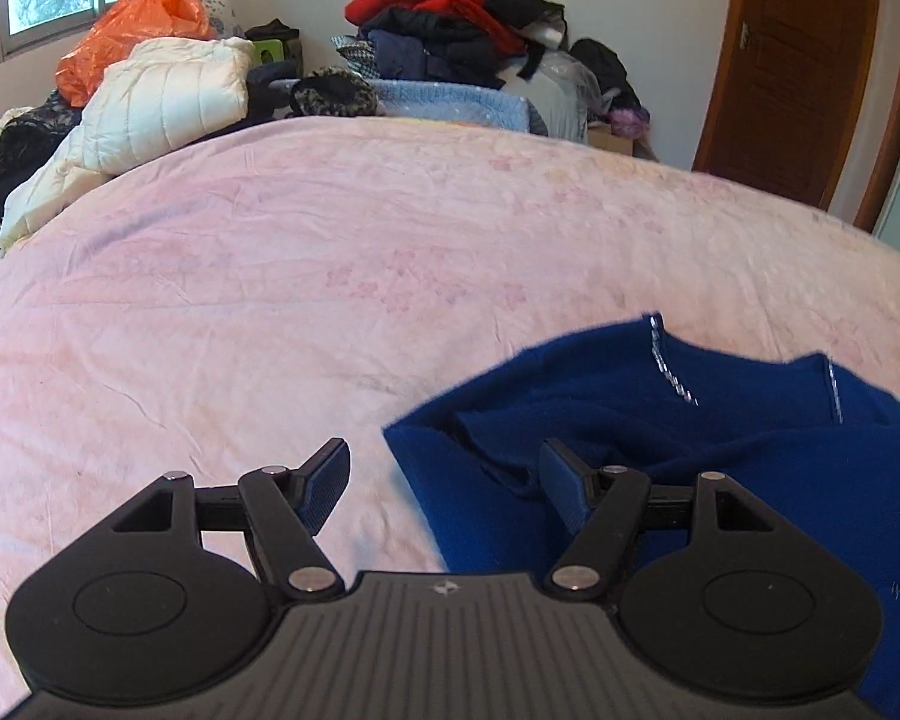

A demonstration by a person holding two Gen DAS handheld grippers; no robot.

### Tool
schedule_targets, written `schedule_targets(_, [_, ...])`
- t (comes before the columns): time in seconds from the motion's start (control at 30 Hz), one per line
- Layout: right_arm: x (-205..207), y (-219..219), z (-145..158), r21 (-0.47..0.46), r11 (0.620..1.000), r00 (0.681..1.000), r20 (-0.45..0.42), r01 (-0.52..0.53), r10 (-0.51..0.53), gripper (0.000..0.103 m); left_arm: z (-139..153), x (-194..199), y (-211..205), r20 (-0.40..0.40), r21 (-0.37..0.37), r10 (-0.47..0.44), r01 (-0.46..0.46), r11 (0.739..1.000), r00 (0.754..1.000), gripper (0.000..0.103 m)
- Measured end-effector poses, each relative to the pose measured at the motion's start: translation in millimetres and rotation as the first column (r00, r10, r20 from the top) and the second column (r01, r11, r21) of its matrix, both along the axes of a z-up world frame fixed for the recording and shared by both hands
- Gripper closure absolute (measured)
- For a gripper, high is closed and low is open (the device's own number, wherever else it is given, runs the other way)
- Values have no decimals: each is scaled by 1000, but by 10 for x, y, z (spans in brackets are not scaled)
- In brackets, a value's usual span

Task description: Fold small clothes

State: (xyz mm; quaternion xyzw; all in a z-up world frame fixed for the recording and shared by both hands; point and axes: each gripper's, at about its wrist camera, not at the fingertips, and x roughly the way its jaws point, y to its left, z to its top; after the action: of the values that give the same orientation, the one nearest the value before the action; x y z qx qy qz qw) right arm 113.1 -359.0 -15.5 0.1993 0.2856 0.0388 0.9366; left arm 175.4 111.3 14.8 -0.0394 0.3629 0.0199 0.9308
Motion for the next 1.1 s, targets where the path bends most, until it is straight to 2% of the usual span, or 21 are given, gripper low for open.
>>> schedule_targets(0.07, [-5, 28, 26, -26, 1000, 1000, 3, -14, 14, 94, 23, 58, 157, -9, -51, 38, -39, 998, 999, 29])
schedule_targets(0.17, [11, 87, 50, -86, 996, 1000, -5, -29, 28, 93, 19, 143, 351, -66, -126, 88, -96, 987, 994, 28])
schedule_targets(0.2, [26, 119, 51, -120, 992, 1000, -14, -26, 24, 83, 12, 154, 369, -79, -130, 84, -94, 987, 993, 28])
schedule_targets(0.23, [35, 181, 61, -187, 982, 1000, -19, 1, -4, 66, 0, 159, 365, -88, -120, 75, -86, 989, 993, 28])
schedule_targets(0.3, [5, 376, 119, -357, 932, 998, 32, 70, -62, 47, -30, 163, 299, -97, -64, 57, -63, 996, 994, 28])
schedule_targets(0.33, [-29, 484, 168, -401, 912, 995, 84, 90, -61, 48, -45, 176, 270, -102, -37, 53, -57, 998, 993, 28])
schedule_targets(0.37, [-49, 599, 229, -414, 907, 992, 127, 73, -22, 48, -58, 194, 257, -108, -24, 53, -56, 998, 993, 28])
schedule_targets(0.43, [-34, 888, 350, -410, 910, 978, 160, -57, 133, 49, -64, 230, 288, -114, -45, 68, -73, 996, 991, 28])
schedule_targets(0.5, [26, 1297, 410, -439, 861, 927, 140, -256, 347, 48, -72, 283, 336, -120, -79, 76, -86, 993, 990, 28])
schedule_targets(0.53, [64, 1522, 413, -456, 814, 884, 114, -360, 454, 49, -87, 329, 348, -134, -85, 73, -85, 993, 988, 28])
schedule_targets(0.6, [144, 2009, 371, -498, 680, 767, 47, -537, 640, 50, -128, 402, 374, -176, -83, 78, -94, 992, 981, 28])
schedule_targets(0.7, [173, 2614, 260, -616, 473, 616, -26, -630, 787, 50, -167, 437, 419, -205, -113, 59, -83, 990, 977, 28])
schedule_targets(0.73, [195, 2758, 232, -629, 413, 570, -58, -659, 820, 50, -171, 442, 434, -207, -123, 52, -79, 989, 977, 28])
schedule_targets(0.8, [224, 2966, 177, -657, 319, 495, -95, -683, 864, 50, -189, 471, 466, -220, -137, 46, -78, 988, 974, 28])
schedule_targets(0.87, [282, 3099, 138, -672, 247, 447, -141, -698, 883, 50, -226, 478, 555, -245, -172, 82, -127, 977, 966, 28])
schedule_targets(0.9, [316, 3160, 116, -670, 218, 435, -173, -710, 884, 51, -238, 464, 602, -247, -200, 89, -140, 970, 965, 28])
schedule_targets(0.97, [376, 3204, 77, -643, 178, 409, -229, -745, 883, 73, -246, 417, 664, -243, -233, 90, -148, 961, 966, 28])
schedule_targets(1.0, [374, 3211, 49, -625, 172, 402, -246, -761, 882, 99, -243, 388, 677, -237, -234, 94, -151, 960, 967, 28])
schedule_targets(1.03, [347, 3202, 49, -619, 174, 402, -250, -766, 881, 103, -236, 360, 691, -230, -234, 101, -156, 960, 968, 28])
schedule_targets(1.1, [240, 3155, 78, -620, 181, 394, -224, -764, 891, 103, -204, 278, 748, -201, -258, 126, -177, 950, 971, 28])
